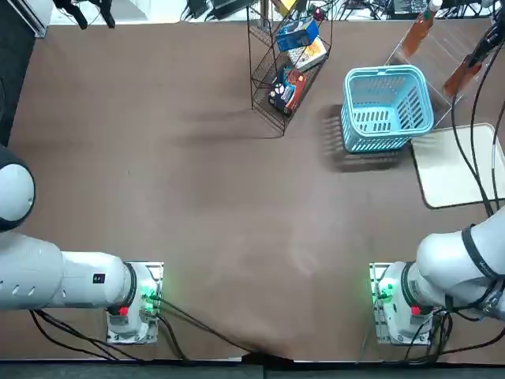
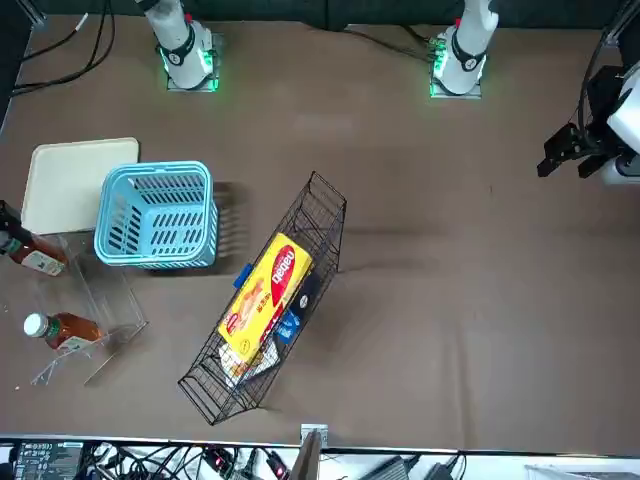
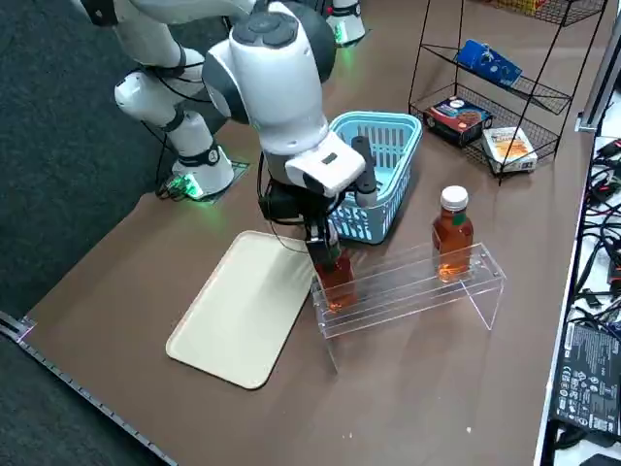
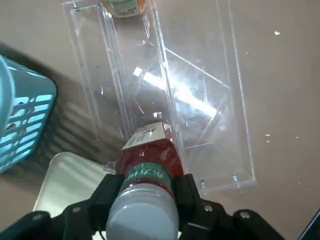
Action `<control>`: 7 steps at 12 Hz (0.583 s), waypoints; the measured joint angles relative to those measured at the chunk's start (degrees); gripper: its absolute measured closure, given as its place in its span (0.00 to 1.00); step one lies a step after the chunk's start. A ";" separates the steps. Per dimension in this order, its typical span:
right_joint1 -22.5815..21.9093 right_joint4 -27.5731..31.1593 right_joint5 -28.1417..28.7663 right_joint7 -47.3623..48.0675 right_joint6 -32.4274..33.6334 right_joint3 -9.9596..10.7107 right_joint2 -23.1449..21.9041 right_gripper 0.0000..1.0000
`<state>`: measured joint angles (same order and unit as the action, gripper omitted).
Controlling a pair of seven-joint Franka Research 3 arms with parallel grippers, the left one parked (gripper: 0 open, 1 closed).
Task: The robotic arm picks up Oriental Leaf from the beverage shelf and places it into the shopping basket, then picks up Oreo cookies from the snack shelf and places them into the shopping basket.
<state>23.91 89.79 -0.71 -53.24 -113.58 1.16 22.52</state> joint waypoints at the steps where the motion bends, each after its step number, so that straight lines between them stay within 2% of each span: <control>1: -0.03 -0.77 0.00 0.00 1.51 -0.09 -0.56 0.43; 7: -0.10 -7.57 0.00 0.00 11.69 -0.37 -3.11 0.43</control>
<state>23.81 82.22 -0.71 -53.24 -101.89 0.79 19.41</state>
